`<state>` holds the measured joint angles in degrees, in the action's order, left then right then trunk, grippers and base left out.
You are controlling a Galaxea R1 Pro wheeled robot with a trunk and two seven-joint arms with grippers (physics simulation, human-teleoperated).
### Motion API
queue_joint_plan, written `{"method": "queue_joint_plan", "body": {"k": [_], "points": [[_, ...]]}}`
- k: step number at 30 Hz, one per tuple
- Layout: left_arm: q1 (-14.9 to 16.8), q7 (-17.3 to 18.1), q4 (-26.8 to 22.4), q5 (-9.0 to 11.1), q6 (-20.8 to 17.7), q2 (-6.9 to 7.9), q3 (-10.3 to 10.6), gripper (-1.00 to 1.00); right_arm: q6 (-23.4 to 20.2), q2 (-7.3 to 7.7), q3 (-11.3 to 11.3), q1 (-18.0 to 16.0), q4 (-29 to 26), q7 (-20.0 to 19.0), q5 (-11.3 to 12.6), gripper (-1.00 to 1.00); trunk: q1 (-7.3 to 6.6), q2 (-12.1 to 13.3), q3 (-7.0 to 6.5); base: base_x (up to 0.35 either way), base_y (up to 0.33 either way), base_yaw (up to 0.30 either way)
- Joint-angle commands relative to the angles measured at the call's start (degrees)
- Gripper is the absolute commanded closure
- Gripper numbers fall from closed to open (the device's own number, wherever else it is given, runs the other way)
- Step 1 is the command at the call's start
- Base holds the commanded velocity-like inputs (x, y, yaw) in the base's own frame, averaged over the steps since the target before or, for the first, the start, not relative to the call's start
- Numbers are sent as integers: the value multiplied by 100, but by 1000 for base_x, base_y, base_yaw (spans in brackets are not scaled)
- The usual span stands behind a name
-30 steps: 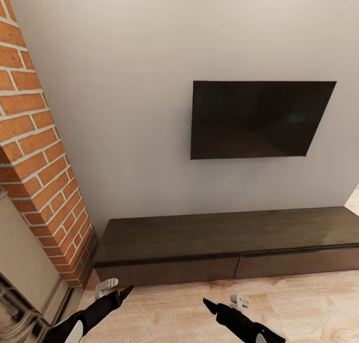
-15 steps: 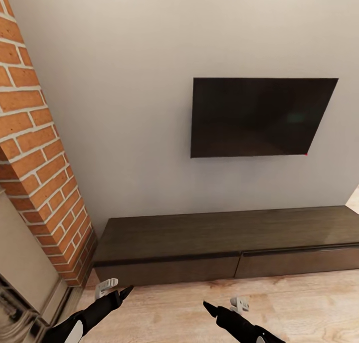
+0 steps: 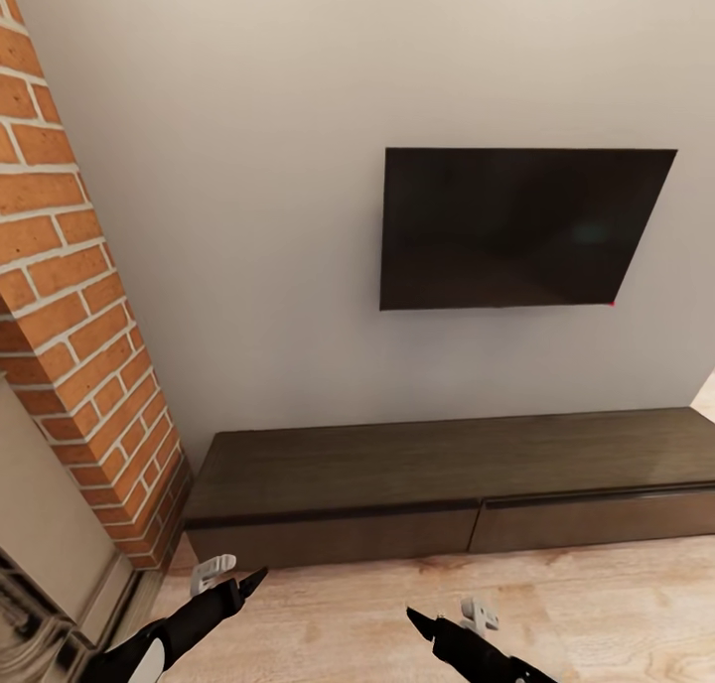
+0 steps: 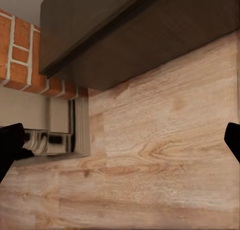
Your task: Place each of the two pumpkins and all three candles from the living room inside a cabinet in the living room (use any cabinet), then make sure every cabinet is closed, and position the cauldron so it is next to a table in the living room.
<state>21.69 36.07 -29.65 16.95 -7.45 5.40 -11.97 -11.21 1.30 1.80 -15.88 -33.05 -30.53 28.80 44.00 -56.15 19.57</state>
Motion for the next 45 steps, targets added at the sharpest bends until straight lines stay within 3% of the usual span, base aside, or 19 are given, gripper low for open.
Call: {"method": "queue_joint_plan", "body": {"k": [1, 5, 10, 16, 22, 24, 28, 34, 41, 45], "points": [[3, 29, 1, 51, -61, 1, -16, -100, -40, 14, -74, -2, 33, -3, 107, -100, 23, -46, 25, 0, 0, 0], [3, 31, 2, 53, -63, 4, -16, -100, -44, 22, -388, -3, 92, -21, 208, -100, 111, -207, 97, 0, 0, 0], [2, 31, 7, 54, -64, 25, -16, -100, -79, 27, -546, -4, 102, -85, 296, -100, 221, -407, 187, 0, 0, 0], [2, 75, -2, 54, -65, 38, -16, -100, -140, 8, -934, -23, 92, -455, 835, -100, 352, -648, 295, 0, 0, 0], [-25, 88, -10, 54, -62, 39, -16, -100, -151, -46, -1005, -65, 90, -491, 1116, -100, 484, -888, 402, 0, 0, 0], [-29, 82, -8, 54, -59, 40, -16, -100, -160, -36, -1019, -82, 89, -497, 1347, -100, 528, -969, 438, 0, 0, 0], [-32, 87, -8, 54, -56, 40, -16, -100, -149, -56, -998, -102, 79, -467, 2039, -100, 616, -1129, 510, 0, 0, 0], [-33, 86, -8, 54, -55, 40, -16, -100, -159, -143, -970, -213, 74, -269, 2275, -100, 748, -1370, 618, 0, 0, 0], [-33, 110, -15, 60, -67, 42, -18, -100, -176, -160, -992, -348, 72, -258, 2355, -100, 902, -1650, 743, 0, 0, 0], [-35, 317, -17, 58, -79, 77, -36, -100, -458, -170, -998, -584, 87, -234, 2451, -100, 989, -1811, 815, 0, 0, 0]]}}
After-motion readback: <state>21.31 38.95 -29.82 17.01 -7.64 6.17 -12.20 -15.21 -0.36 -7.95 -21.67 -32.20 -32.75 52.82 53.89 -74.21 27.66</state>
